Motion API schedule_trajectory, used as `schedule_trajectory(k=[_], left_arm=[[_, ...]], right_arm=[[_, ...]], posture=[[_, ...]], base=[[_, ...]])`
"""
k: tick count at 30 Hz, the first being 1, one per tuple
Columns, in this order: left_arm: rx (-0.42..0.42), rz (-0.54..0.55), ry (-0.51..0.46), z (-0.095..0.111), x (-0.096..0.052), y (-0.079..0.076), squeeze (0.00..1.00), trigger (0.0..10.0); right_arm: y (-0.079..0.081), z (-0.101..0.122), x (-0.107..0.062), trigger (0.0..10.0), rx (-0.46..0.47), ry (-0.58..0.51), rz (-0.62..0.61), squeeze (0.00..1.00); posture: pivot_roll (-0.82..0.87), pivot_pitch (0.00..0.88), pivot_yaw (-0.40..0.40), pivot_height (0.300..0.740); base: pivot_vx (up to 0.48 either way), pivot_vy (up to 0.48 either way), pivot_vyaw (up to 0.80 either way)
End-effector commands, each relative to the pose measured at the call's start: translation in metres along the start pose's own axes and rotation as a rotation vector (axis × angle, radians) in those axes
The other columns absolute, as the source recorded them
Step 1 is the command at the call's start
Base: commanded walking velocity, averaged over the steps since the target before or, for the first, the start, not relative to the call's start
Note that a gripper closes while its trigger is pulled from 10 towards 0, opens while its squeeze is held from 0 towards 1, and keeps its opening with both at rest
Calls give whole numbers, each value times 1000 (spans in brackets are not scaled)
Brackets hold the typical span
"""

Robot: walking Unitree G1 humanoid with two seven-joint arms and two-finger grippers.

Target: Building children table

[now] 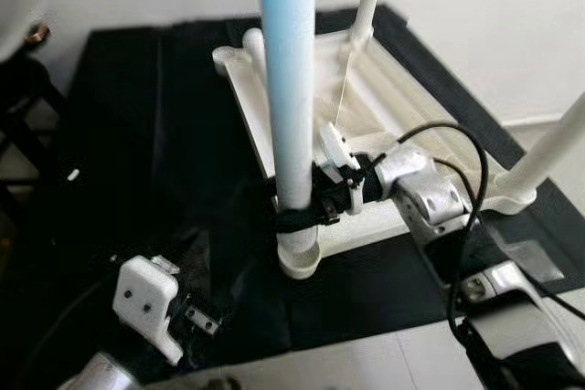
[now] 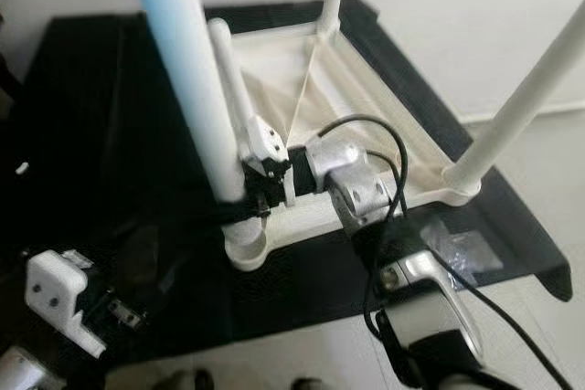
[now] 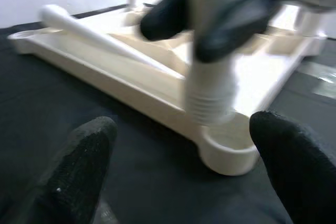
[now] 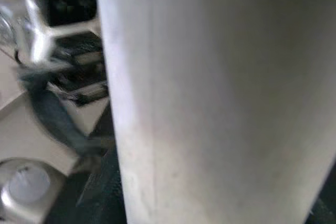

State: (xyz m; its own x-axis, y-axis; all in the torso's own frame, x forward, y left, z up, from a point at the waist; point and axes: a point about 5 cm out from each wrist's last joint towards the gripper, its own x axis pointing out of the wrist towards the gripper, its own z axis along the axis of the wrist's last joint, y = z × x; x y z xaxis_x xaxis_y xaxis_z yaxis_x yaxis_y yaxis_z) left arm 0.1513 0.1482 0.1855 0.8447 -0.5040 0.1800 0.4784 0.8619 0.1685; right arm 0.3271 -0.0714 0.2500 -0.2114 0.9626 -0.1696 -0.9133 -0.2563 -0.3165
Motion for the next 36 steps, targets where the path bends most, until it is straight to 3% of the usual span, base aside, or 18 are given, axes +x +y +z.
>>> schedule_trajectory(k=[1, 7, 8, 10, 11, 13, 17, 25, 36], left_arm=[[29, -65, -18, 9, -6, -7, 0, 10000], [71, -101, -3, 17, -16, -8, 0, 10000], [79, -98, 14, 21, -23, -5, 0, 10000], [79, -98, 14, 21, -23, -5, 0, 10000], [78, -89, 25, 22, -26, -3, 0, 10000], [79, -83, 30, 23, -28, -1, 0, 10000], [80, -79, 32, 23, -28, -1, 0, 10000], [56, -75, 20, 22, -26, -9, 0, 10000], [51, -66, 9, 23, -24, -10, 0, 10000]], right_arm=[[-3, 3, 2, 10000, -37, 3, 30, 0], [-6, 8, 1, 10000, -60, 4, 87, 0], [-1, 11, -1, 10000, 1, -26, 130, 0], [-1, 11, -1, 10000, 1, -26, 130, 0], [3, 14, -1, 10000, 60, -73, 153, 0], [8, 16, 1, 10000, 93, -107, 180, 0], [14, 16, 4, 10000, 92, -113, 214, 0], [30, 14, 21, 10000, -39, -62, 335, 0], [27, 20, 25, 10000, -83, -32, 375, 0]], posture=[[92, 328, -57, 740], [105, 349, -65, 740], [104, 356, -69, 740], [104, 356, -69, 740], [103, 362, -72, 740], [103, 363, -70, 740], [106, 362, -68, 740], [103, 356, -67, 740], [100, 357, -81, 740]], base=[[0, 0, 0], [0, 0, 0], [0, 0, 0], [0, 0, 0], [0, 0, 0], [0, 0, 0], [0, 0, 0], [0, 0, 0], [0, 0, 0]])
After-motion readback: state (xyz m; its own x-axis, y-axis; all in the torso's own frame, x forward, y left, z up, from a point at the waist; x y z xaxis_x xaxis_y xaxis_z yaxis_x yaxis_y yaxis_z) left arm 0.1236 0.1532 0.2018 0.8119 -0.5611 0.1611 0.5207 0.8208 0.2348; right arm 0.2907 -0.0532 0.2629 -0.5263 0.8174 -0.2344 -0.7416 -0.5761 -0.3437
